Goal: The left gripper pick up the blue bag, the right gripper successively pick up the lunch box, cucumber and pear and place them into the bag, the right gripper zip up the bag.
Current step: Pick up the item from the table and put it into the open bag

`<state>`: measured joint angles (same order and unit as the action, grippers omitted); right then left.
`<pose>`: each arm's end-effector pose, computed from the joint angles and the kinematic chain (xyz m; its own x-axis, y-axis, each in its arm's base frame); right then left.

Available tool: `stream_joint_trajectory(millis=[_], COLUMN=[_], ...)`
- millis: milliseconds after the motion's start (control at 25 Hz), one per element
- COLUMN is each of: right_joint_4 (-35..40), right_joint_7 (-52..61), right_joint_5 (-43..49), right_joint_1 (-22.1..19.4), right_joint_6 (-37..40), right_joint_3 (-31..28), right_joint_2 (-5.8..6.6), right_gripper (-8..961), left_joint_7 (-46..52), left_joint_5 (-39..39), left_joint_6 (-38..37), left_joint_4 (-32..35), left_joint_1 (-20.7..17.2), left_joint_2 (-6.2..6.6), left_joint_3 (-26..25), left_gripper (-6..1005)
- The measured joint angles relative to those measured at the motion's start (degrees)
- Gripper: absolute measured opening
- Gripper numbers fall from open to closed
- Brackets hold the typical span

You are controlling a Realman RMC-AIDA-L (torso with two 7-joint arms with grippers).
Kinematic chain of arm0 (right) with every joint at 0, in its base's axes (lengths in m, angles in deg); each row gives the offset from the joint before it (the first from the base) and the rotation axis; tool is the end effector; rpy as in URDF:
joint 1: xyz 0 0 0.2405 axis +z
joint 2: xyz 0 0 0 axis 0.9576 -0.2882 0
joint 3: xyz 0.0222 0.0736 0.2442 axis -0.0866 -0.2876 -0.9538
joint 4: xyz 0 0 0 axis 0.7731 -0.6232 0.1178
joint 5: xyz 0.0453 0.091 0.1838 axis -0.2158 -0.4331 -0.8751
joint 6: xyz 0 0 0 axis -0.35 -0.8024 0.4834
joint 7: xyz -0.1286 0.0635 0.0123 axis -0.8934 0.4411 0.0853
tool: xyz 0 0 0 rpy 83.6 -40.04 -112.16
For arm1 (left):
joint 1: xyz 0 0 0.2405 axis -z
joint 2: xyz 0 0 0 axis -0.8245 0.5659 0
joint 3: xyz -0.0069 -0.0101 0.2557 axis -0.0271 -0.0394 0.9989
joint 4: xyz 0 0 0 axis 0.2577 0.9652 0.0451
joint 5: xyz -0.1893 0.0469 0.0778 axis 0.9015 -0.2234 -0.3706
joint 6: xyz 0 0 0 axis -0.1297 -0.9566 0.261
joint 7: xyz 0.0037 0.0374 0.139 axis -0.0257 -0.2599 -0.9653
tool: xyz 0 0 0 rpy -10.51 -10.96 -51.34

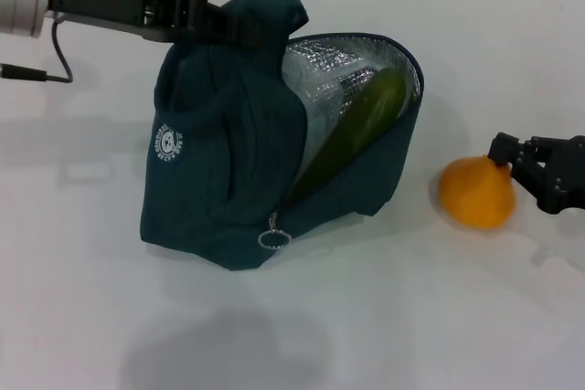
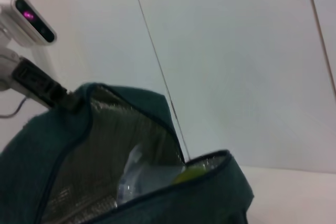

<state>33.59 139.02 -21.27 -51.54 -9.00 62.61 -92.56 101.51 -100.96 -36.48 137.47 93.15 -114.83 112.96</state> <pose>0.2965 0.3086 -0.0055 0.6619 -0.2630 -0.7020 -0.5649 -0.7906 -0.2364 -0.1635 0.3602 0.0843 0.4983 0.7899 0.3574 0.8251 -0.5587 0.0846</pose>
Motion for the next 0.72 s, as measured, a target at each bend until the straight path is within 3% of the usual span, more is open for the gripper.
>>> stream_joint_trajectory(millis=[400,720], right_joint_4=[-0.01,0.01], right_joint_7=[2.20,4.94], right_joint_5=[0.04,-0.07], right_joint_1=[-0.85,-0.56], right_joint_6=[8.93,12.50], right_joint_3=[-8.51,-11.60], right_joint_2=[0.64,1.32], right_gripper=[43,53], left_joint_7=[-0.13,-0.32], left_joint_5=[0.01,0.03], left_joint_6=[0.26,0.35], left_joint_4=[-0.92,-2.02], left_joint_1=[-1.48,-1.76], left_joint_2=[0.31,0.67], left_joint_3=[-0.15,-0.26], left_gripper=[44,41])
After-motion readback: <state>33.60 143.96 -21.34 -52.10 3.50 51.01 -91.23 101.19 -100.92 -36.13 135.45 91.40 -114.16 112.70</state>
